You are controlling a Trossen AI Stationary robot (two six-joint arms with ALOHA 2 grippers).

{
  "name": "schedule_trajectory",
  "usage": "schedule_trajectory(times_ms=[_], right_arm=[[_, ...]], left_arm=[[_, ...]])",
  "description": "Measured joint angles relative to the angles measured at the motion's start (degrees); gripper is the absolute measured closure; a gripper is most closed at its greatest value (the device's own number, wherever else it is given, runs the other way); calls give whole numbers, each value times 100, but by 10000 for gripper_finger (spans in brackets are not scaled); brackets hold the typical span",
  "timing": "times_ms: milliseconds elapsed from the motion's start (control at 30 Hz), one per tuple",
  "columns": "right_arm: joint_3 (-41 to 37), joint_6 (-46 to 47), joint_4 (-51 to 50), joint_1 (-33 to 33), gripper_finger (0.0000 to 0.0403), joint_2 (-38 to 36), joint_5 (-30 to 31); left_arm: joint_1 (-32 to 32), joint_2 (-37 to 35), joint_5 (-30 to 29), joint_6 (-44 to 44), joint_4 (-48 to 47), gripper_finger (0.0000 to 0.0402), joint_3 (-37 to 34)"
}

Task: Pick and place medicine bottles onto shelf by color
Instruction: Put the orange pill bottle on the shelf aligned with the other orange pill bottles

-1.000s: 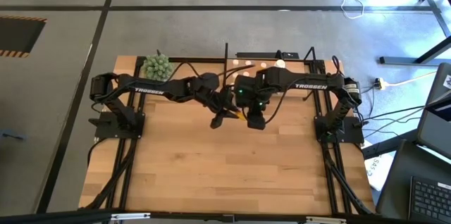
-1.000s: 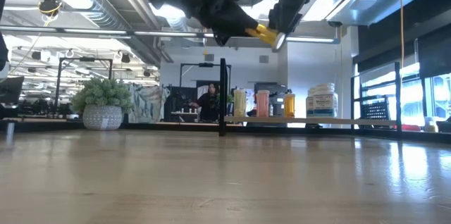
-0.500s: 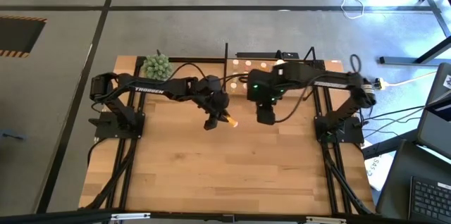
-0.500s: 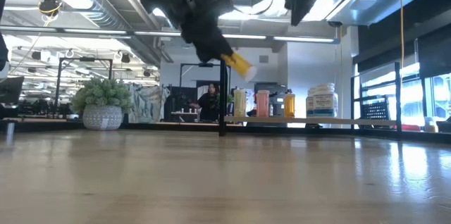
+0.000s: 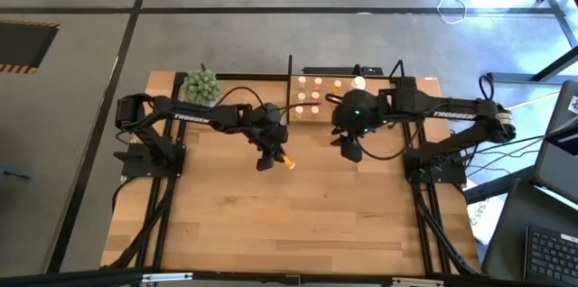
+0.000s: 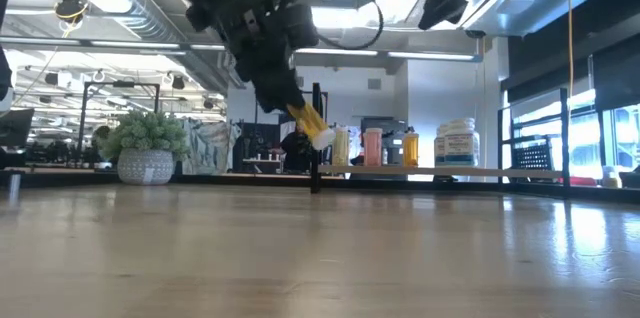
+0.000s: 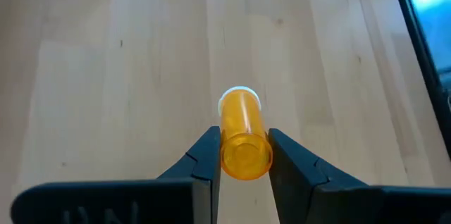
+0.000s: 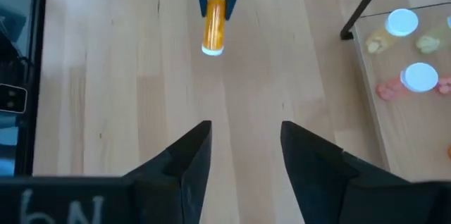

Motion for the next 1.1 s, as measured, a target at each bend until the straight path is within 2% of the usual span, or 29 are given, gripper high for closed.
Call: schedule_trajectory(times_ms=[233,467,667,767,1100], right_arm=[[-455,-42,599,0,231,-325,-6],[-457,-304,701,0,231,-314,-38],[-457,-318,819,2,231,-314,-41],[-457,-353,904,0,230,-314,-41],[-457,-600,1088,0,230,-314,-43]], left_arm=[[2,0,211,-897,1808,328,-946],[4,0,222,-2055,3834,328,-2001],[-69,0,84,-2966,5139,328,-2763],[-166,0,-138,-3164,5463,328,-2979],[-535,93,-1213,-3033,5456,328,-3152]])
